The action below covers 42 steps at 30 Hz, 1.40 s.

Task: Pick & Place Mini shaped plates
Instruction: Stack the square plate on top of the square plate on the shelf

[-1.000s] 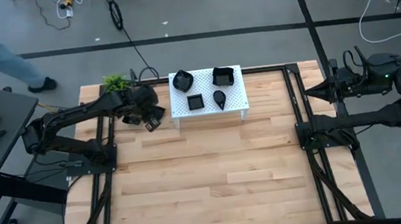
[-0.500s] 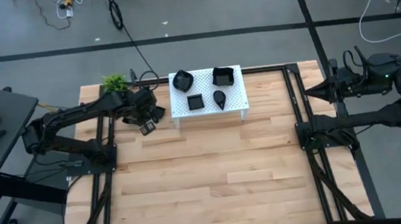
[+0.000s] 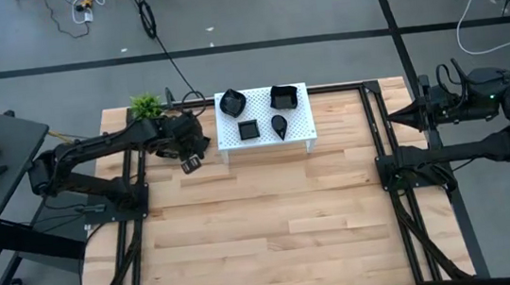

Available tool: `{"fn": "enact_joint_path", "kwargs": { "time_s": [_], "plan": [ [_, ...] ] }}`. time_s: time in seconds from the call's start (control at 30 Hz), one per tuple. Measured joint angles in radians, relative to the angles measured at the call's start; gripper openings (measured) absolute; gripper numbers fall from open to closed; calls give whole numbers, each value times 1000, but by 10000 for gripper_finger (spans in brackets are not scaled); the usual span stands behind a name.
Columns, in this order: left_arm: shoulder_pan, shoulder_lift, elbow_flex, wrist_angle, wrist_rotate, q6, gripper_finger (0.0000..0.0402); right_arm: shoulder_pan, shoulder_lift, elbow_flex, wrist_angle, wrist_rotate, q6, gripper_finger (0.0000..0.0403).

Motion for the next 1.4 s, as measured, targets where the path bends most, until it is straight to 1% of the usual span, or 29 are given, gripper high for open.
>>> {"fn": "enact_joint_path", "kwargs": {
  "time_s": [0.17, 0.23, 0.33, 0.37, 0.47, 0.5, 0.67, 0.77, 0.9, 1.13, 1.27, 1.4],
  "plan": [
    [1, 0, 0, 3, -1, 25, 101, 0, 0, 0, 0, 0, 0, 20],
    [1, 0, 0, 10, 4, -20, 101, 0, 0, 0, 0, 0, 0, 20],
    [1, 0, 0, 46, 72, -107, 101, 0, 0, 0, 0, 0, 0, 20],
    [0, 0, 0, 68, 92, -106, 101, 0, 0, 0, 0, 0, 0, 20],
    [-9, 0, 0, 120, 89, -62, 101, 0, 0, 0, 0, 0, 0, 20],
    [-9, 0, 0, 126, 97, -72, 101, 0, 0, 0, 0, 0, 0, 20],
    [-2, 0, 0, 58, 247, -220, 101, 0, 0, 0, 0, 0, 0, 20],
    [-4, 0, 0, -7, 266, -232, 101, 0, 0, 0, 0, 0, 0, 20],
    [-3, 0, 0, -67, 239, -190, 101, 0, 0, 0, 0, 0, 0, 20],
    [-4, 0, 0, -63, 156, -40, 101, 0, 0, 0, 0, 0, 0, 20],
    [-3, 0, 0, -63, 147, 120, 101, 0, 0, 0, 0, 0, 0, 20],
    [-4, 0, 0, -28, 154, 316, 101, 0, 0, 0, 0, 0, 0, 20]
  ]
}}
